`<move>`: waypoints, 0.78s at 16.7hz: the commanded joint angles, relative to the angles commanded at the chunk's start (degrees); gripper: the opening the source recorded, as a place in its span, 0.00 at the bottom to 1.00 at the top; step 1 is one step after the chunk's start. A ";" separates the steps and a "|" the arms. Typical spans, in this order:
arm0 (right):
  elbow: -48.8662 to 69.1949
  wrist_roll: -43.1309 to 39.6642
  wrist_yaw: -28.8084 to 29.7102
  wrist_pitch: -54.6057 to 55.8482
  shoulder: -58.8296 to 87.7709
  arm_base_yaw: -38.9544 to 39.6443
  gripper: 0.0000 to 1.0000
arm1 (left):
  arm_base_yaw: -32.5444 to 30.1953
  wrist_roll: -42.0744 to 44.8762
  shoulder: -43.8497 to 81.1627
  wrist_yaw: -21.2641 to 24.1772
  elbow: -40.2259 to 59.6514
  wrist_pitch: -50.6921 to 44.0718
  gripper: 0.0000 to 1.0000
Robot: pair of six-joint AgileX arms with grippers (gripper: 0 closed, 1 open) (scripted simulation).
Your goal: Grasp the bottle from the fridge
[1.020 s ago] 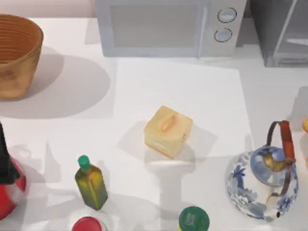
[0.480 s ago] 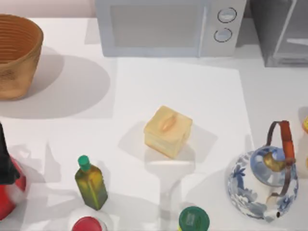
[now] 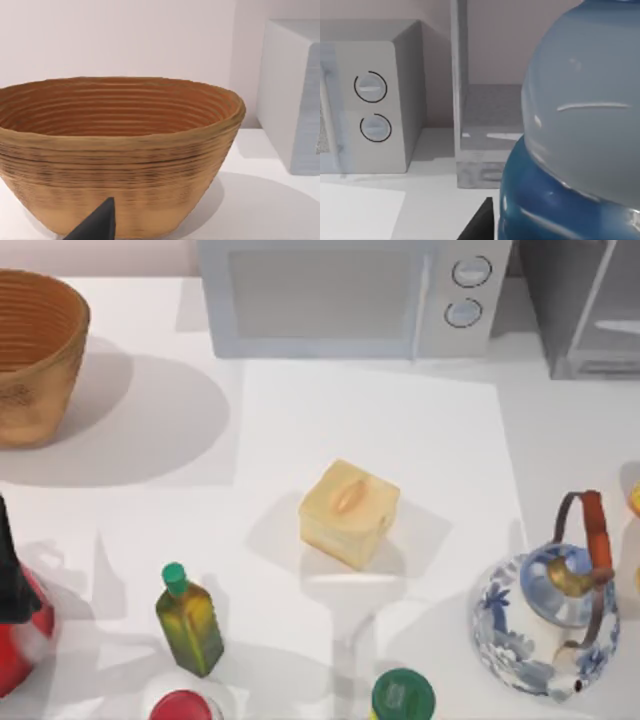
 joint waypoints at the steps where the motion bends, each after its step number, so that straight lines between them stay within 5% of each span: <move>1: 0.00 0.00 0.00 0.00 0.00 0.00 0.00 | 0.00 0.00 0.00 0.00 0.00 0.00 1.00; 6: 6.07 -0.75 4.28 4.63 8.26 4.02 0.00 | 0.00 0.00 0.00 0.00 0.00 0.00 1.00; 13: 24.63 -1.80 19.15 16.90 39.62 18.15 0.00 | 0.00 0.00 0.00 0.00 0.00 0.00 1.00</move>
